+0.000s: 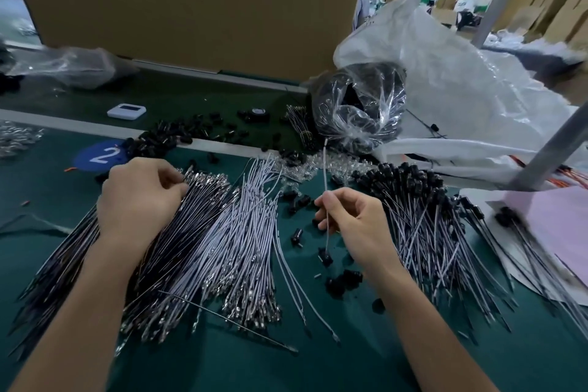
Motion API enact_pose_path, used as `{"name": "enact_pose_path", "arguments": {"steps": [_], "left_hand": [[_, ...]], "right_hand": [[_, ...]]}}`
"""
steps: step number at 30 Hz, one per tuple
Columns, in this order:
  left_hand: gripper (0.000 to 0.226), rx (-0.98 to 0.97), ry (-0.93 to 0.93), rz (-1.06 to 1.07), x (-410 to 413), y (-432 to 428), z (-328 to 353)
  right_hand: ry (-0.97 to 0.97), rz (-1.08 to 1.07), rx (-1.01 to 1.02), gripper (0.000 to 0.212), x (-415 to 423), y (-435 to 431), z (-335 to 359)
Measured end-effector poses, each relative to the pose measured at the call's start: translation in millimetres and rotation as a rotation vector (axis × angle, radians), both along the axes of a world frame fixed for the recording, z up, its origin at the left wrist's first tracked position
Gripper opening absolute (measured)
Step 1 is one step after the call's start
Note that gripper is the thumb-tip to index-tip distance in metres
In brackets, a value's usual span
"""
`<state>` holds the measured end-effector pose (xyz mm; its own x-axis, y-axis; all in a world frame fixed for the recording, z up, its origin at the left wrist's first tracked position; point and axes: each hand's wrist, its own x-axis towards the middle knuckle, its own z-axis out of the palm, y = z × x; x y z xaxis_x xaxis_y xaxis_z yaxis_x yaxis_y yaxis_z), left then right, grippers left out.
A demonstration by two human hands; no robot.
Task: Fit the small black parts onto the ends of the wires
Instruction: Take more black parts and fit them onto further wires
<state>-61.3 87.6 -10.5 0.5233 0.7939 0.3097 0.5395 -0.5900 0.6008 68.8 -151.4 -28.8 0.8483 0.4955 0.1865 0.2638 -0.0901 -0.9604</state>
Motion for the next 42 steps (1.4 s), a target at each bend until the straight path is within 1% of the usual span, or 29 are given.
{"name": "enact_pose_path", "arguments": {"steps": [2,3,5,7,9,10,12,15,17,18,20,22,24,26,29,30,31,32,34,35,37,38,42], "left_hand": [[0.006,-0.105,-0.155,-0.143,4.6,-9.4,9.7],[0.007,-0.214,-0.241,-0.222,8.3,-16.7,15.8],[0.009,-0.485,-0.409,-0.382,18.1,-32.7,27.3],[0.017,-0.752,-0.517,-0.5,31.5,-49.3,35.9],[0.03,-0.969,-0.586,-0.553,46.6,-64.6,38.3],[0.033,-1.044,-0.603,-0.56,54.2,-71.7,37.0],[0.033,-1.145,-0.598,-0.548,68.4,-85.1,31.9],[0.023,-1.26,-0.565,-0.5,84.6,-102.9,22.2],[0.012,-1.341,-0.556,-0.458,91.5,-113.5,17.6],[0.012,-1.372,-0.549,-0.449,93.7,-117.8,15.5],[0.02,-1.402,-0.53,-0.453,97.0,-124.2,10.3],[0.025,-1.384,-0.517,-0.48,97.3,-128.4,6.9],[0.023,-1.344,-0.499,-0.519,96.6,-131.4,4.3],[0.017,-1.314,-0.444,-0.553,95.5,-133.1,2.6],[0.012,-1.231,-0.345,-0.579,94.5,-133.6,-0.1],[0.008,-1.186,-0.368,-0.568,93.9,-133.1,-0.9],[0.01,-1.143,-0.424,-0.55,93.2,-131.7,-1.6],[0.017,-1.11,-0.499,-0.546,92.1,-129.8,-2.3],[0.028,-1.084,-0.633,-0.611,90.0,-126.6,-2.4],[0.028,-1.082,-0.676,-0.656,88.5,-126.1,-1.7],[0.019,-1.072,-0.729,-0.69,86.6,-127.6,0.2],[0.015,-1.065,-0.755,-0.674,86.6,-128.9,0.5],[0.014,-1.084,-0.851,-0.572,87.6,-130.7,0.5]], "right_hand": [[-0.05,-0.008,0.017,0.013,0.2,0.2,-0.5],[-0.066,-0.007,0.036,0.011,-0.2,0.5,-0.5],[-0.099,-0.013,0.082,0.014,-2.0,0.9,-0.6],[-0.165,-0.046,0.117,0.012,-2.8,0.3,0.2],[-0.244,-0.09,0.155,0.01,-2.7,-1.3,2.0],[-0.272,-0.108,0.185,0.011,-2.0,-2.5,3.3],[-0.334,-0.119,0.24,0.016,-0.1,-5.3,5.7],[-0.428,-0.061,0.287,0.018,-0.4,-5.8,7.0],[-0.451,-0.032,0.283,0.016,-1.1,-4.0,5.2],[-0.457,-0.033,0.276,0.016,-1.2,-3.4,4.1],[-0.483,-0.063,0.262,0.017,-1.0,-3.5,2.7],[-0.529,-0.095,0.248,0.019,-0.7,-4.4,3.4],[-0.57,-0.104,0.216,0.021,-1.5,-4.3,4.5],[-0.555,-0.122,0.179,0.022,-2.3,-4.3,4.2],[-0.497,-0.168,0.177,0.011,-0.6,-6.5,3.2],[-0.477,-0.185,0.185,0.01,1.1,-7.3,3.3],[-0.45,-0.203,0.185,0.011,3.3,-7.8,3.6],[-0.42,-0.22,0.175,0.012,5.7,-8.2,3.5],[-0.367,-0.237,0.138,0.011,10.5,-8.9,2.0],[-0.347,-0.241,0.121,0.011,12.1,-9.0,0.8],[-0.321,-0.241,0.093,0.012,13.6,-8.7,-1.0],[-0.315,-0.236,0.082,0.011,14.0,-8.4,-1.6],[-0.268,-0.2,0.052,0.006,16.0,-7.3,-3.0]]}}
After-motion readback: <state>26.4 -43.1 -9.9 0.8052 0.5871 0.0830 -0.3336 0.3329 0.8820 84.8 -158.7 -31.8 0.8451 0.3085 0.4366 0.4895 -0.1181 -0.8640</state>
